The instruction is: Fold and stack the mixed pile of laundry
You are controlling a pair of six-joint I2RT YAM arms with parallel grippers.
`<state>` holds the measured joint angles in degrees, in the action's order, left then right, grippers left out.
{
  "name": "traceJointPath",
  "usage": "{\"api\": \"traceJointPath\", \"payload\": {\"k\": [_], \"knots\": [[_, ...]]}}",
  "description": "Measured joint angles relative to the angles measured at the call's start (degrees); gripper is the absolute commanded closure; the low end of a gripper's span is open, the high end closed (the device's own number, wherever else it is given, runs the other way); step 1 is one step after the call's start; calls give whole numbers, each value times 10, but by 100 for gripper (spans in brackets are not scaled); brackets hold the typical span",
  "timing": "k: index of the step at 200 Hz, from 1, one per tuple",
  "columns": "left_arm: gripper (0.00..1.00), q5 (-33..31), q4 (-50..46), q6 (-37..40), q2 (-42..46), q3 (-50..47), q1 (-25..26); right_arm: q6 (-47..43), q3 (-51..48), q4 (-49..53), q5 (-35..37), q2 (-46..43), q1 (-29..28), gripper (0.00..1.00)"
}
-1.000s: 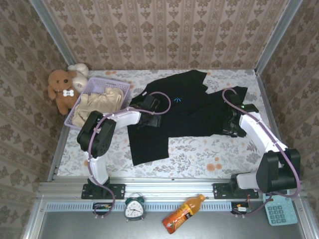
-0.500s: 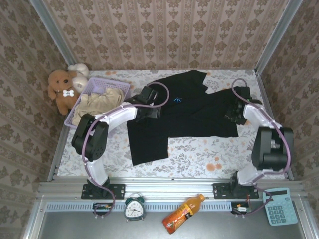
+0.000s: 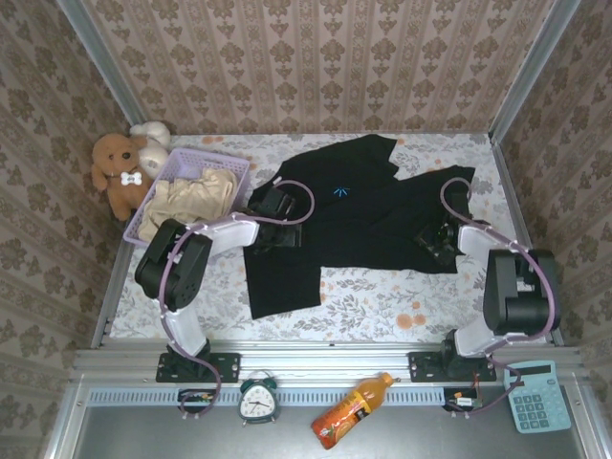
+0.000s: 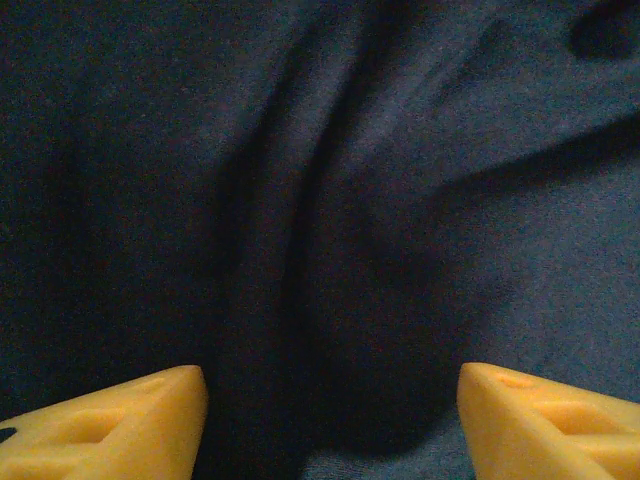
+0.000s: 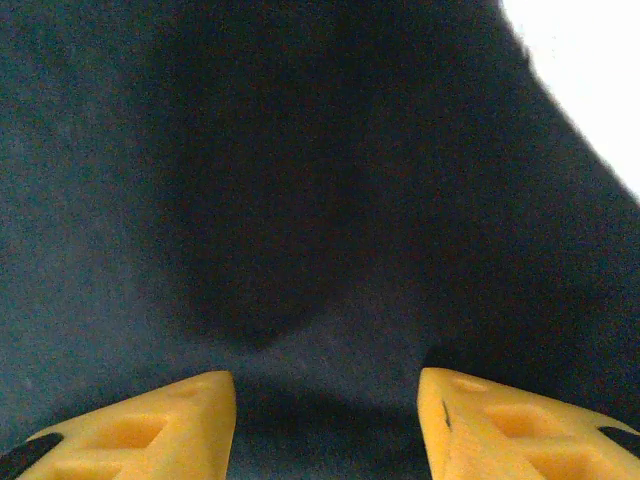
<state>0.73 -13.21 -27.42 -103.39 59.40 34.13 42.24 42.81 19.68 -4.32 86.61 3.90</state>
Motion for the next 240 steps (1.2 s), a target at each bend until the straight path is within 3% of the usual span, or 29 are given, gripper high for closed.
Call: {"api": "traceJointPath", "payload": {"k": [29,62,83,110,138,159,183,205,240], "knots": [[30,3,-14,-10,43,-45,0,5,-62,93,14,-117,-42,47],[26,6,-74,-20,108,-83,8,26,-105,185,16,-274,-45,48],[26,7,-101,-14,113,-51,15,14,-87,204,16,-296,-45,47],[27,10,-107,13,51,93,16,-38,29,197,15,-180,-40,47],[34,22,-68,45,-41,256,16,-94,180,143,15,-27,-26,47],[46,55,-51,61,-125,370,15,-121,274,106,10,78,-3,48],[69,104,-33,56,-216,460,14,-139,363,84,8,190,28,53],[80,149,-31,40,-297,522,14,-154,410,75,4,259,43,54],[80,181,-49,2,-397,591,10,-166,472,78,-14,338,44,52]]}}
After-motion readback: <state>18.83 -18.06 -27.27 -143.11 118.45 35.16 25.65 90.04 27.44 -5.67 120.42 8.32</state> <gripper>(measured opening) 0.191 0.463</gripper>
